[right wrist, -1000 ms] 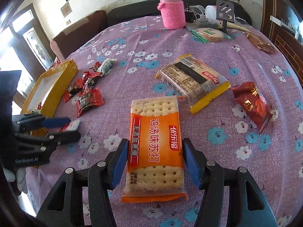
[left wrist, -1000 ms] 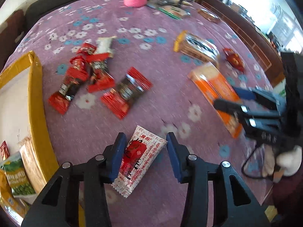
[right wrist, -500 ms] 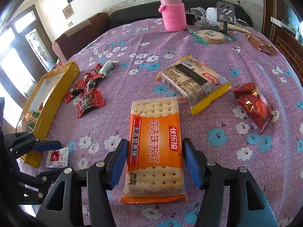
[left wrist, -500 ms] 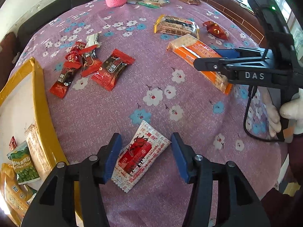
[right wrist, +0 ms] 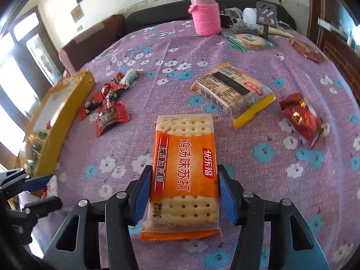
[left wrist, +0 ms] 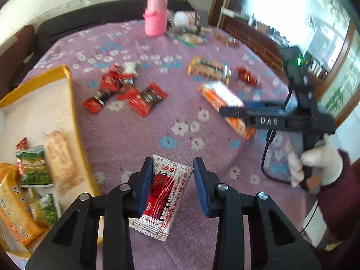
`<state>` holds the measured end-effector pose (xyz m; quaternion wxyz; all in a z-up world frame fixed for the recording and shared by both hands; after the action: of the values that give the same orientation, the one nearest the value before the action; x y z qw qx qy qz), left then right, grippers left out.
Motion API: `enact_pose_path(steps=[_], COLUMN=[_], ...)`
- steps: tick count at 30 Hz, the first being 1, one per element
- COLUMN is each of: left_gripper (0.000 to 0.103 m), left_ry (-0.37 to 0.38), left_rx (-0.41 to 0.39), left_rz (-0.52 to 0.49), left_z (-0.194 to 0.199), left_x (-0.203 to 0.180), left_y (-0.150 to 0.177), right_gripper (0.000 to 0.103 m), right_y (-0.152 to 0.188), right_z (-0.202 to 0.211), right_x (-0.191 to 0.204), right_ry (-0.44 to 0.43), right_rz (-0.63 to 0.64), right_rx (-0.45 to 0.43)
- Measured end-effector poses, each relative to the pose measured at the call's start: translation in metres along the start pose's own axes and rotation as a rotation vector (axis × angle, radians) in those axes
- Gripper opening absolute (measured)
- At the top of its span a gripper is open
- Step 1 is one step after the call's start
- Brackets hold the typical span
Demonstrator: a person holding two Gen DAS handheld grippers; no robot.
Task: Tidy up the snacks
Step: 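Release cracker pack into tray with right gripper while left releases sachet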
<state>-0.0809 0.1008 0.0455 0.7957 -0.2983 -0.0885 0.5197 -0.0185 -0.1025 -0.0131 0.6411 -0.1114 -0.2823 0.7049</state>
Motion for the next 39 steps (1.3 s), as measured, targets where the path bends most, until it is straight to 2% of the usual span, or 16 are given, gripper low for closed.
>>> enact_pose_path(steps=[6, 12, 16, 19, 23, 27, 32, 34, 37, 39], left_gripper=[0.034, 0.034, 0.034, 0.034, 0.034, 0.034, 0.035, 0.038, 0.05, 0.051], left_ry=[0.01, -0.075, -0.098, -0.118, -0.144, -0.148, -0.132, -0.109, -0.107, -0.104], left_rx=[-0.102, -0.198, -0.235, -0.224, -0.192, -0.166, -0.15, -0.159, -0.159, -0.167], left_rz=[0.121, 0.303, 0.407, 0.465, 0.524, 0.588, 0.682, 0.698, 0.7, 0.716], left_z=[0.036, 0.07, 0.081, 0.077, 0.057, 0.039, 0.033, 0.034, 0.038, 0.041], left_x=[0.038, 0.108, 0.157, 0.192, 0.228, 0.257, 0.284, 0.287, 0.287, 0.287], left_y=[-0.01, -0.011, -0.014, -0.019, -0.024, -0.023, -0.015, -0.011, -0.008, -0.006], right_gripper=[0.057, 0.056, 0.056, 0.056, 0.056, 0.056, 0.056, 0.056, 0.058, 0.058], right_y=[-0.002, -0.021, -0.036, -0.048, -0.062, -0.072, -0.078, -0.078, -0.079, -0.081], right_z=[0.031, 0.058, 0.049, 0.029, -0.011, -0.053, -0.086, -0.094, -0.101, -0.1], right_x=[0.023, 0.071, 0.116, 0.16, 0.219, 0.263, 0.29, 0.295, 0.298, 0.297], right_ry=[-0.051, -0.189, -0.3, -0.375, -0.42, -0.409, -0.374, -0.366, -0.366, -0.382], right_rz=[0.023, 0.075, 0.098, 0.12, 0.141, 0.165, 0.179, 0.179, 0.166, 0.151], right_rx=[-0.071, -0.125, -0.08, -0.027, 0.045, 0.105, 0.144, 0.155, 0.158, 0.146])
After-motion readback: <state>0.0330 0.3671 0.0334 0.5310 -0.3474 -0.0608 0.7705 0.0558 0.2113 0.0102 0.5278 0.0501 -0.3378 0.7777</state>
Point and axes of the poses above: each gripper's, at about its wrist camera, not at the fingertips, and z roughly against the way its jaws point, x to its left, y to its underside, the point moved 3 cm from there along -z, roughly the way its jaws point, and after that the axes turned 1 degree about x, right-handed, at the moved point
